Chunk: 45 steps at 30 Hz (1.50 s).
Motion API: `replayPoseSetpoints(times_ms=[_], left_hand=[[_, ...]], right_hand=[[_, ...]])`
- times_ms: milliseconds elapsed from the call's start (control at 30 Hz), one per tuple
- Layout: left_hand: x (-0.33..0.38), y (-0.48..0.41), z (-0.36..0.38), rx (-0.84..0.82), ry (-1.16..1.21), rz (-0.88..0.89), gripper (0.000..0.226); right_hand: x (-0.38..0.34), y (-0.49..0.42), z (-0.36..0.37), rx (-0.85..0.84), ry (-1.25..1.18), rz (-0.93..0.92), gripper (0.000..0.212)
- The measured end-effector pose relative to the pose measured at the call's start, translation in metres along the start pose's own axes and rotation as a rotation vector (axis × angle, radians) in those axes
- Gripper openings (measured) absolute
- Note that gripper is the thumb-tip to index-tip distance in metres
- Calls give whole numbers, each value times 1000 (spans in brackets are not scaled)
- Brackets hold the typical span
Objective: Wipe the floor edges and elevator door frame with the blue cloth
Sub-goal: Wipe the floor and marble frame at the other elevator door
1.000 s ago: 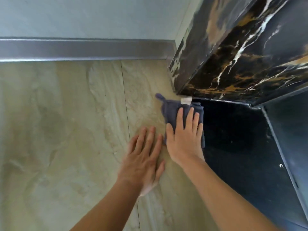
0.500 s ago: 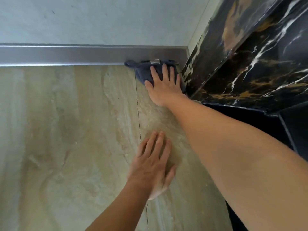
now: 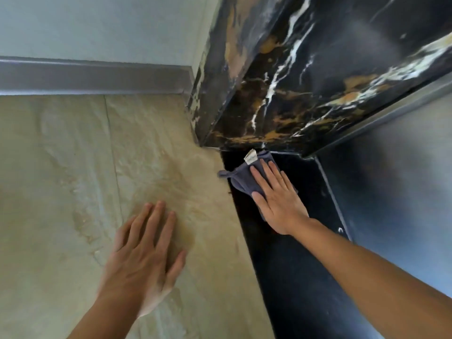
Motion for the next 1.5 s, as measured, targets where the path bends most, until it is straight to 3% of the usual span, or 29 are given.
replayPoseSetpoints(times_ms=[100,167,267,333,433,633,733,800,833,1000,1100,1200,1267,1400,1500], left_hand=[[-1,-1,5,-16,-1,-25,81],[1,0,1,-22,0,-41,83],[2,0,0,17,-11,-48,83],[2,-1,3,44,-4,-45,82],[0,-1,7,29,-36,-52,81],[5,0,-2,-27,-102,-95,77],[2,-2,1,-39,-128,-72,78],[3,-2,3,-60,-128,-55,79],[2,-1,1,-70,-120,-62,79],[3,-1,-5,-150,-143,-43,86],[2,-2,-2,-117,-139,-25,84],[3,-2,-4,-120,-116,-21,83],[2,-2,-7,-132,-78,-47,84],[6,-2,-16,-109,-4,-56,84],[5,-1,-11,-62,26,-43,81]], right_hand=[[58,5,2,-13,-59,258,64],[63,4,6,27,-93,327,64],[48,-3,8,74,-168,447,62],[26,-13,6,104,-266,629,62],[-38,-32,-1,119,-409,818,67],[-192,-35,-8,194,-317,242,63],[-177,-35,-7,187,-223,43,59],[-136,-23,3,158,-130,-114,57],[-107,-17,5,139,-122,-107,57],[42,10,9,76,-211,512,63],[38,-3,9,69,-269,677,65],[-6,-29,0,105,-408,960,68],[-59,-41,-6,91,-370,883,70],[-170,-25,-13,120,-192,162,69],[-188,-57,-27,72,-130,-113,65]])
Point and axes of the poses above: each hand's wrist, its own y-axis away from the middle knuckle, its own z-axis out of the palm, x = y × z, the point moved 1 cm from there along -y, towards the middle knuckle
